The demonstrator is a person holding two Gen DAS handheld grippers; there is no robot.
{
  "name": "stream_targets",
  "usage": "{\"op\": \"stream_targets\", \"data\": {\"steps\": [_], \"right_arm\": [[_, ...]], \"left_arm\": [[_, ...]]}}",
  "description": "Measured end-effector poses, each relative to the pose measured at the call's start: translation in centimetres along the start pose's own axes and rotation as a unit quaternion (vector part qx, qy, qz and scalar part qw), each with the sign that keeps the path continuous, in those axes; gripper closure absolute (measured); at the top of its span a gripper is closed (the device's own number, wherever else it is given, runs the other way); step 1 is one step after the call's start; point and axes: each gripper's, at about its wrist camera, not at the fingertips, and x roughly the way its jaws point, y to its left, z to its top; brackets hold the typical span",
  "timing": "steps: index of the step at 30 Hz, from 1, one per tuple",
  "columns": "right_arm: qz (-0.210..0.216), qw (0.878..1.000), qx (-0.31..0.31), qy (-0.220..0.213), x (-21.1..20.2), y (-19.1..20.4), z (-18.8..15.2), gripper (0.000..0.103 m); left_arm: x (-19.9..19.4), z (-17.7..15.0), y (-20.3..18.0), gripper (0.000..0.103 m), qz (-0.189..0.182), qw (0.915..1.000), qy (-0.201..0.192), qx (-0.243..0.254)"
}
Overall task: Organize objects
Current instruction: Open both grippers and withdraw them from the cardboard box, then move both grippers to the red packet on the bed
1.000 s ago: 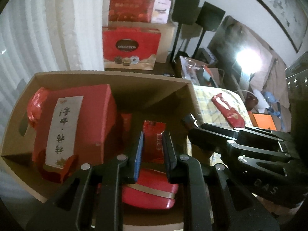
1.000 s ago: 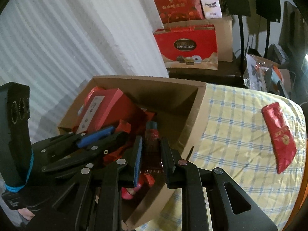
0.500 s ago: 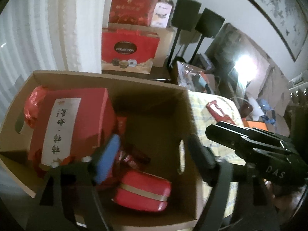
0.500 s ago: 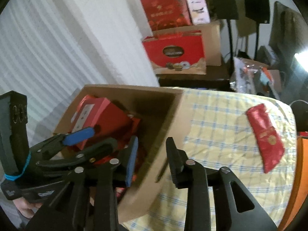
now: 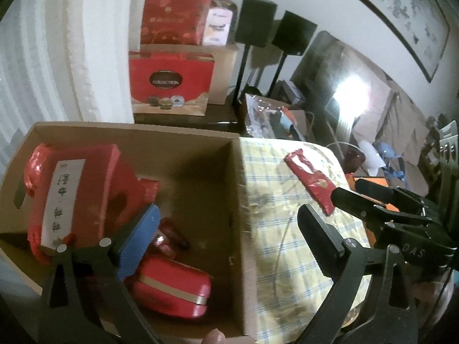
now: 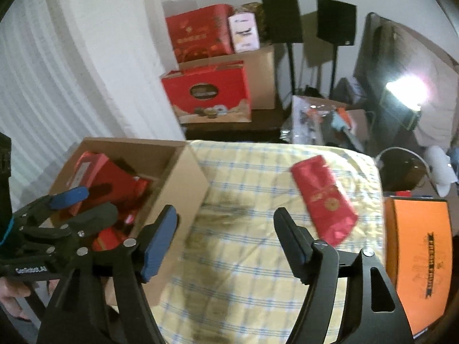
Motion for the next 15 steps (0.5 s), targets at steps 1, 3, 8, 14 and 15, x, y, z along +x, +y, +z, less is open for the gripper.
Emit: {"op": "stream_targets", "data": {"steps": [1,3,8,14,15], "right_arm": [[-0.006,1.000,0.002,-0.002,-0.2,-0.4,-0.1,0.026],[-0.016,1.000,0.004,-0.006,-0.6,-1.0,-0.2,0.024],[-0.031,0.999,0.010,-0.010,-1.3,-2.4,-0.5,0.021],[-0.045,0.999,0.023,-0.009,-1.8,-4.4,-1.0,0.017],[-0.047,0.999,0.025,-0.009,-1.8,-4.9,-1.1,0.017]], "left_arm": [[0.0,0.0,-0.4,0.006,-0.003,1.0000,0.000,0.003],[0.1,0.0,-1.2,0.005,-0.008,0.9999,0.000,0.007],[0.5,0.0,-3.4,0.002,-0.012,0.9998,-0.002,0.018],[1.6,0.3,-5.8,0.001,-0.018,0.9995,-0.001,0.028],[1.8,0.3,-6.1,0.001,-0.019,0.9994,0.001,0.029]]}}
